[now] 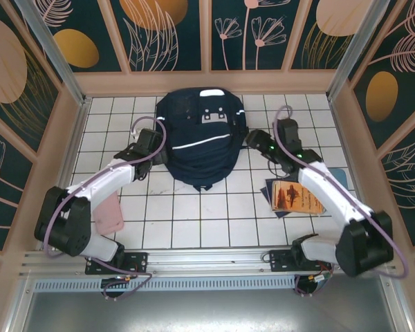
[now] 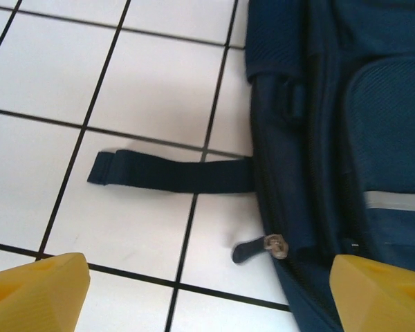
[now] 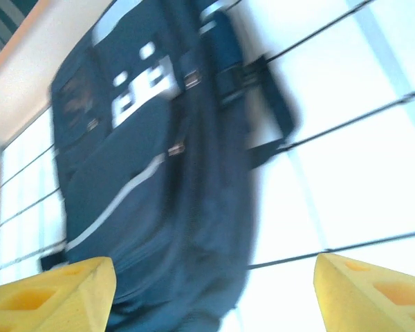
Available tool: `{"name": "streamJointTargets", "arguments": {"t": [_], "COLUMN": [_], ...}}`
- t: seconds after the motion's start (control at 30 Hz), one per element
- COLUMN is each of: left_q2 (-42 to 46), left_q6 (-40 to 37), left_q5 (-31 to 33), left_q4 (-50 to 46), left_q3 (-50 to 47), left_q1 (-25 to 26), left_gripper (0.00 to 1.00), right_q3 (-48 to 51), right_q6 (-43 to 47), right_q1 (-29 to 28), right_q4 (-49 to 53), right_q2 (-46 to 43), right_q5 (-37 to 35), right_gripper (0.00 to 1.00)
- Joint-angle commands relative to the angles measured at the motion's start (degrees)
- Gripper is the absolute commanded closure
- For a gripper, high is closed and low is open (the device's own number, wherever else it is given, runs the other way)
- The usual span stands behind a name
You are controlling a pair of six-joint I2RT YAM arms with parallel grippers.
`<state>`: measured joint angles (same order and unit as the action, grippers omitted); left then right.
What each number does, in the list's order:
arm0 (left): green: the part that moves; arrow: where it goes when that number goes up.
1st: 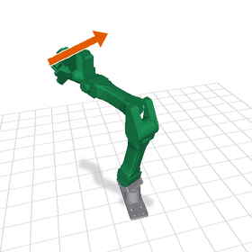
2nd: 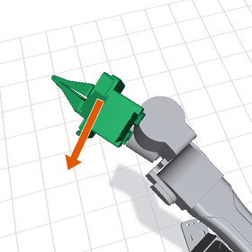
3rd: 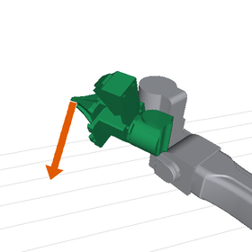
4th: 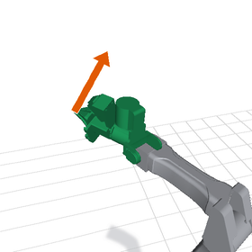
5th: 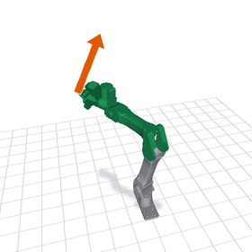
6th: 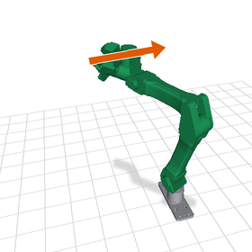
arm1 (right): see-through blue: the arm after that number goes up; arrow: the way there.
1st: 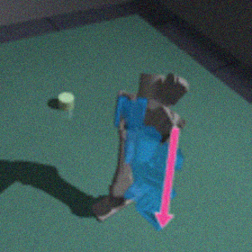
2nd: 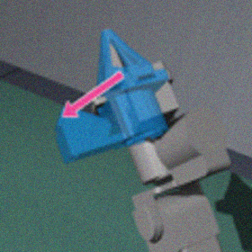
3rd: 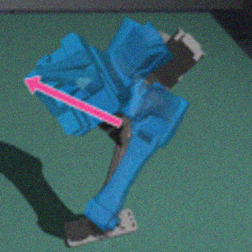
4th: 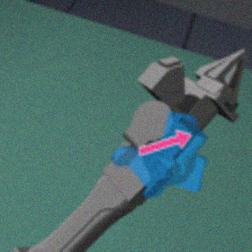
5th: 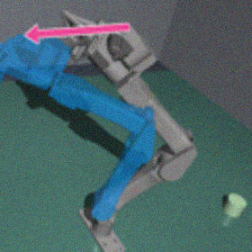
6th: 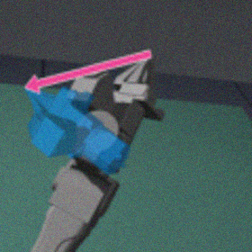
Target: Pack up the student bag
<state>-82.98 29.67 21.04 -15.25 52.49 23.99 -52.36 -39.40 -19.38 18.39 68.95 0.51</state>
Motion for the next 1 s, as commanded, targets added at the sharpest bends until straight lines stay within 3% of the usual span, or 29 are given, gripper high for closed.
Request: {"name": "streamJointTargets", "arguments": {"t": [0.0, 0.13, 0.37, 0.57, 0.83, 0.97], "left_q2": [3.2, 4.2, 4.7, 3.3, 2.6, 1.7], "left_q6": [-1.7, -2.8, -3.7, -2.6, 0.7, 1.4], "left_q5": [-5.7, -9.3, -16.6, -22.1, -29.1, -31.0], "left_q4": [2.4, 2.9, 3.9, 6.0, 9.1, 9.4], "left_q3": [0.2, 0.9, 1.1, 1.1, 1.1, 1.9], "left_q1": [0.0, 0.0, 0.0, 0.1, 0.6, 2.7], "left_gripper": [0.04, 0.01, 0.02, 0.02, 0.01, 0.02], "right_q3": [5.5, 11.2, 17.2, 21.9, 13.8, 7.7], "right_q6": [-0.5, -2.2, -8.0, -12.4, -16.2, -12.6], "right_q1": [4.1, 7.0, 7.1, 4.2, -5.2, -5.4], "right_q4": [13.8, 16.0, 16.9, 7.2, -6.5, -3.4], "right_q2": [-4.6, -6.7, -6.2, -2.9, 10.0, 10.7], "right_q5": [-11.5, -10.6, -7.7, -1.7, 3.4, 0.8], "right_gripper": [0.22, 0.19, 0.19, 0.20, 0.21, 0.21]}}
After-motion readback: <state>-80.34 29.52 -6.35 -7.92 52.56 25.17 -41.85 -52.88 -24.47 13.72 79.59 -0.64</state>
